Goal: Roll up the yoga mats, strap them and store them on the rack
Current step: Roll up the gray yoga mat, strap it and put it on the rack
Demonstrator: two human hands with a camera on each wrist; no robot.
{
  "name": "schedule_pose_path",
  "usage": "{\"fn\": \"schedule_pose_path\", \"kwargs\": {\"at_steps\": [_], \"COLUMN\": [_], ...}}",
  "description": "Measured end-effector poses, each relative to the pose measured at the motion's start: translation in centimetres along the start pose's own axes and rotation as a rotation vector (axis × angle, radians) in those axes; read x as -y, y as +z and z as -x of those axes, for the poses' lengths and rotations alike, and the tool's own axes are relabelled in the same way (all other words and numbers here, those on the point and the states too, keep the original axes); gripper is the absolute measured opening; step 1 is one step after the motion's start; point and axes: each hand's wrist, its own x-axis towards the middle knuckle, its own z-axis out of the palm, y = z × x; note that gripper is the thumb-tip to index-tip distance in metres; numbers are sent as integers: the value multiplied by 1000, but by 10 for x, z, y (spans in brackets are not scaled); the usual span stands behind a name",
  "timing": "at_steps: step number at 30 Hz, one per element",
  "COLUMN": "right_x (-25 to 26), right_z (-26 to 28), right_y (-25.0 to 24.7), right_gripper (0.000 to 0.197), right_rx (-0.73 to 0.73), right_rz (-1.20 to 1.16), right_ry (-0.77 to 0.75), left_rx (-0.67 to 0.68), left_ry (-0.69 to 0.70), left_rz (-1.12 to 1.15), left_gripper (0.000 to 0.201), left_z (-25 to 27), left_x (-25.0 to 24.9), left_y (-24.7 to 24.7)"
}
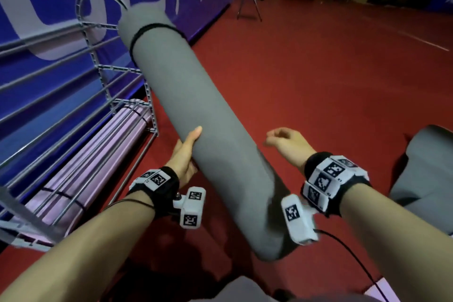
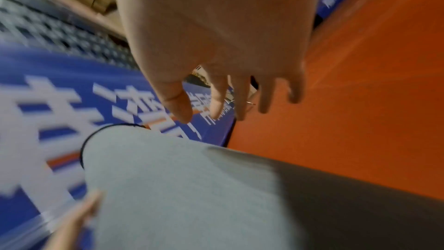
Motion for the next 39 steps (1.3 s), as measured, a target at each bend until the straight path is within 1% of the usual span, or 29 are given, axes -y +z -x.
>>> {"fn": "schedule_pose_path", "kwargs": {"at_steps": [1,2,3,4,5,6,7,9,10,11,13,15,16,17,19,20,22,23,24,26,28,29,31,32,33,34,35,38,39], "right_x": [-5,-10,-10,-9,-8,-9,-9,-9,-9,-6,-1,6,8,10,14,17,20,21,21,21,21,23,28,32,35,36,37,34,32], "right_z": [9,16,25,31,36,38,39,38,37,37,38,40,40,39,37,37,36,37,39,42,45,46,50,52,54,53,52,45,43], "right_y": [-8,-15,-22,-27,-30,-31,-31,-27,-25,-23,-22,-22,-23,-23,-20,-17,-13,-13,-12,-8,-5,-4,-6,-7,-8,-6,-2,11,13], "right_gripper": [34,51,61,60,55,51,55,88,99,102,95,75,66,63,74,79,81,81,76,66,67,57,23,16,16,22,32,59,67], "right_rx": [26,90,201,345,467,548,581,561,567,598,665,633,608,589,539,499,450,452,452,418,366,346,314,299,292,277,241,77,22], "right_rz": [126,193,192,140,90,51,61,178,197,163,8,-182,-267,-324,-345,-337,-296,-257,-218,-134,-78,-66,-41,-21,-4,18,50,212,268], "right_ry": [56,133,215,290,321,311,278,182,161,153,169,186,184,187,206,216,199,186,172,131,102,81,30,22,23,33,44,53,49], "left_rx": [12,21,20,4,-7,-13,-9,14,28,31,-24,-91,-83,-55,25,76,198,259,288,272,209,203,195,171,144,121,112,108,132], "left_ry": [-47,-92,-123,-141,-152,-163,-172,-189,-195,-193,-154,-101,-79,-71,-105,-136,-211,-221,-219,-249,-334,-380,-478,-512,-524,-525,-525,-501,-499], "left_rz": [45,78,108,131,149,169,198,261,279,291,317,374,377,358,293,291,279,248,214,160,134,123,147,188,241,288,341,397,410], "left_gripper": [70,61,54,51,52,55,60,68,70,71,71,60,54,48,40,41,49,56,62,64,66,69,80,84,85,84,83,80,78], "left_z": [2,5,5,5,5,6,7,9,11,11,10,8,11,13,17,21,30,33,35,39,39,40,49,56,61,65,67,71,73], "left_x": [-2,-3,-3,-1,1,2,4,4,3,2,-2,-7,-11,-13,-14,-13,-16,-18,-21,-29,-32,-32,-28,-24,-20,-16,-11,-6,-7], "left_y": [3,4,5,5,5,7,9,14,16,16,17,18,20,22,28,32,44,49,54,62,64,63,62,61,61,60,60,63,64]}}
